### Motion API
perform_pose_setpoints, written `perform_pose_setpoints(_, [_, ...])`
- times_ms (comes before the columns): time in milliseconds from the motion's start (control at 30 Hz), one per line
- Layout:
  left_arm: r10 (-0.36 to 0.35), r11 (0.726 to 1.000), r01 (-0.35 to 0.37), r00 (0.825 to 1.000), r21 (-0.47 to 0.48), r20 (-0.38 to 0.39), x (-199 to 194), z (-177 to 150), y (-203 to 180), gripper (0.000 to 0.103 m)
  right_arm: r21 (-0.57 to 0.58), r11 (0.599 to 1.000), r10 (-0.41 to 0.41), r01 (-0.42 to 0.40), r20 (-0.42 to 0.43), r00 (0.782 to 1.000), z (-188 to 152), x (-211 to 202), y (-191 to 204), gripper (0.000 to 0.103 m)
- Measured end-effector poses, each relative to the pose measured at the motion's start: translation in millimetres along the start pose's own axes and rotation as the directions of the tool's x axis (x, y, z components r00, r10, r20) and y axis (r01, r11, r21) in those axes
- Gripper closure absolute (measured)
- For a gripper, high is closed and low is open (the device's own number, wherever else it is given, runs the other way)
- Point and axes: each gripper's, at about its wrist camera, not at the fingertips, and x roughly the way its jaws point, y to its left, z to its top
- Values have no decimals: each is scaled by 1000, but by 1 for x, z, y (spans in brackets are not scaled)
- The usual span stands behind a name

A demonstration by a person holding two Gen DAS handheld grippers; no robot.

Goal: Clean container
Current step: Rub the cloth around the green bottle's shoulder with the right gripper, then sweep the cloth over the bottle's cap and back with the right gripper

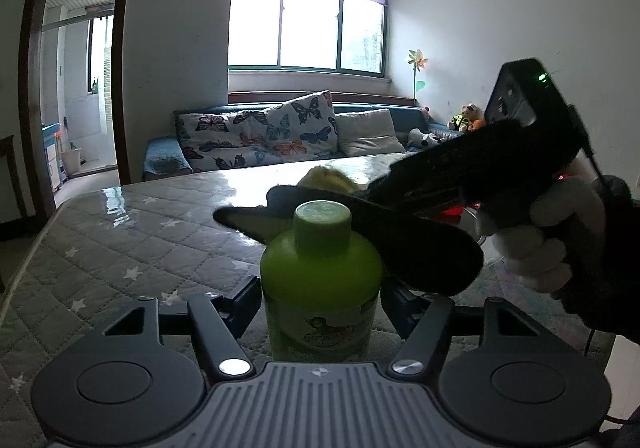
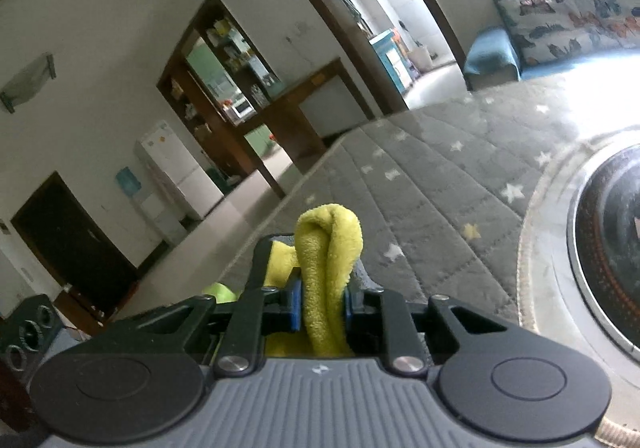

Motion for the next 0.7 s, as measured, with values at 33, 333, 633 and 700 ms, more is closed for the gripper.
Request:
perform_pose_setpoints(33, [0,1000,0,1000,-1,0,0,0,0,34,0,1000,-3,3,-7,1000,-2,0,0,85])
perform_pose_setpoints(333, [8,1000,-8,1000,-1,-3,-8,-4,2,34,1,1000,-27,28,-67,997,-24,1,-4,85])
perform_pose_setpoints(633, [39,999,-39,999,-32,-5,-21,-11,5,33,0,999,-43,43,-116,992,-44,-2,-4,85])
perform_pose_setpoints(700, [38,999,-38,999,-30,-6,-20,-11,3,33,9,999,-30,31,-100,995,-44,-8,-1,85])
